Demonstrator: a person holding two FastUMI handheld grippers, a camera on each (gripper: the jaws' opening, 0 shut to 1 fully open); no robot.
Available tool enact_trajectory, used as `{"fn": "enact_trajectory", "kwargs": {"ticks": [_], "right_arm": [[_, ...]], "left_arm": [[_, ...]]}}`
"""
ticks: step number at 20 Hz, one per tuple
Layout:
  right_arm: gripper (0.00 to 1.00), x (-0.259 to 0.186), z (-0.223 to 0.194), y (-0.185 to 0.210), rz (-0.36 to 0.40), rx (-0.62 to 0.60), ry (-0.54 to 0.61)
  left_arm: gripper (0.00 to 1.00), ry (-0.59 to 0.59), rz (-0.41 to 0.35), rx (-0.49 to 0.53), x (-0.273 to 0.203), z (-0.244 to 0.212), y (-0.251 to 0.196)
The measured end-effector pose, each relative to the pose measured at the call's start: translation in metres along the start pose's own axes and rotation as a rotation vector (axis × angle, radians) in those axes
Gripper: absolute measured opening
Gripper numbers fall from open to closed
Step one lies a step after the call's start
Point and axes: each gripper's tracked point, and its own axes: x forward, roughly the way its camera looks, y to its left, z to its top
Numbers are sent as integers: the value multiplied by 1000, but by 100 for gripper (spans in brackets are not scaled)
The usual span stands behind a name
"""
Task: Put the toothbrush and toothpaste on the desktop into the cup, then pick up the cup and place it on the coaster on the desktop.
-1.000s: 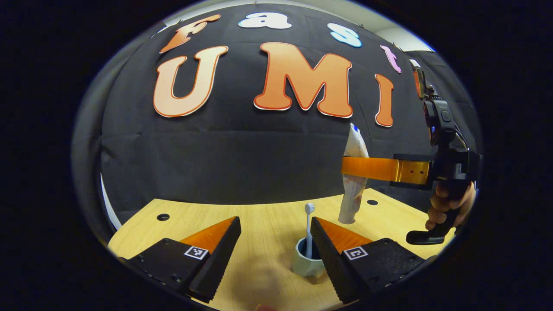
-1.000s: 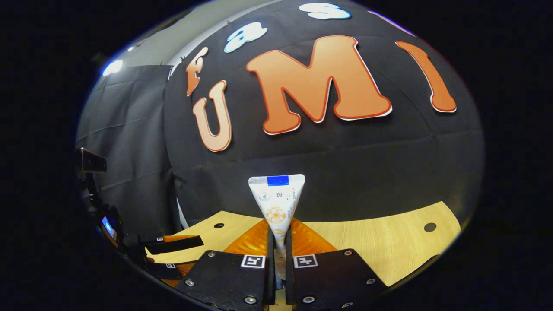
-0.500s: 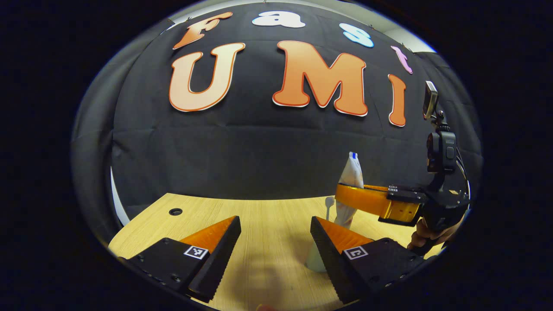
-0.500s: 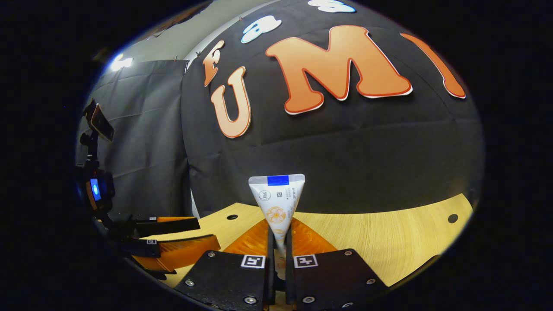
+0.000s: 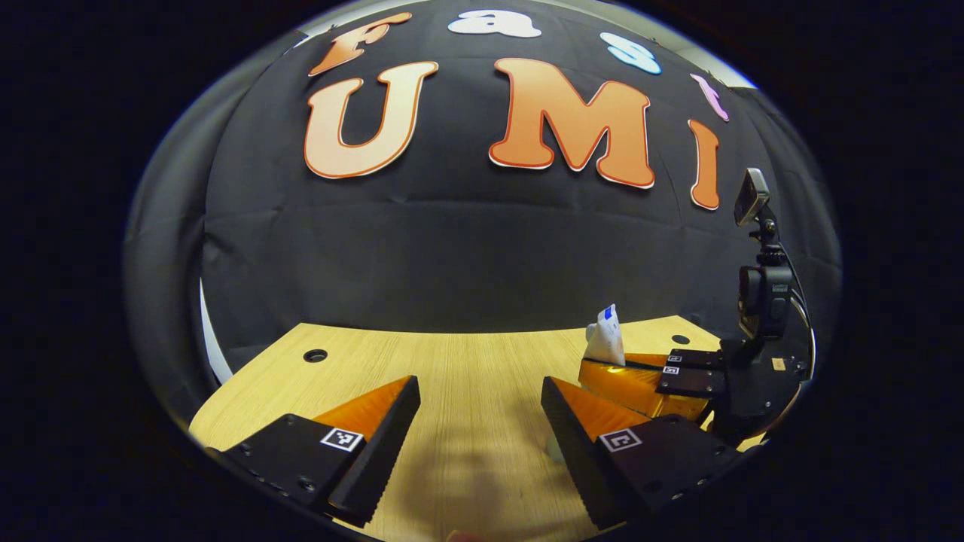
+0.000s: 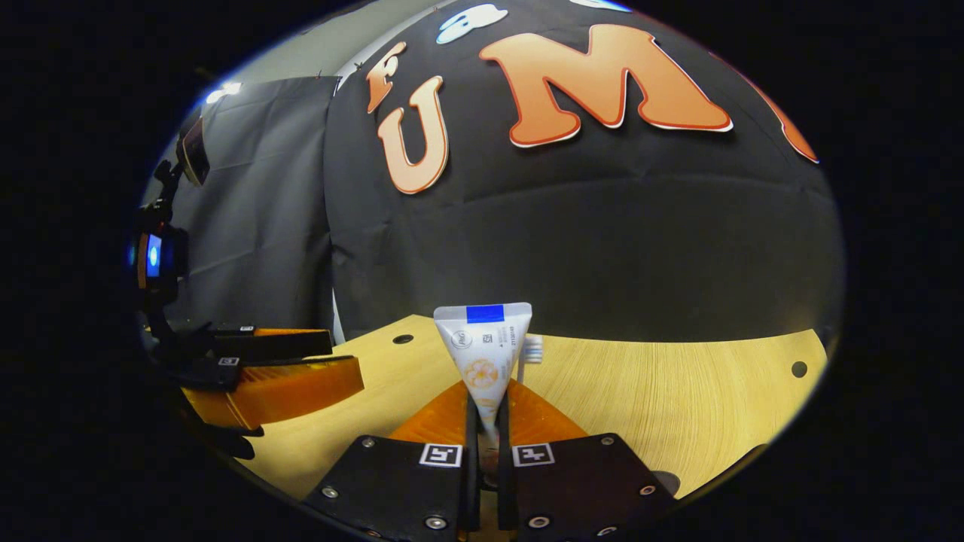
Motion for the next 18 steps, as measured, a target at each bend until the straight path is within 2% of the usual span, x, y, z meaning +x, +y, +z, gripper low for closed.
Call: {"fn": "enact_trajectory", "kwargs": {"ticks": [7,12,18], "right_arm": [[12,0,-32,6,1,-27,79],[17,-2,-33,9,7,-30,95],[35,-18,-30,13,18,-60,109]], "left_arm": [[98,22,15,-11,-5,-11,7],[97,39,21,-17,-10,-15,7],[97,62,20,-37,-10,-21,5]]}}
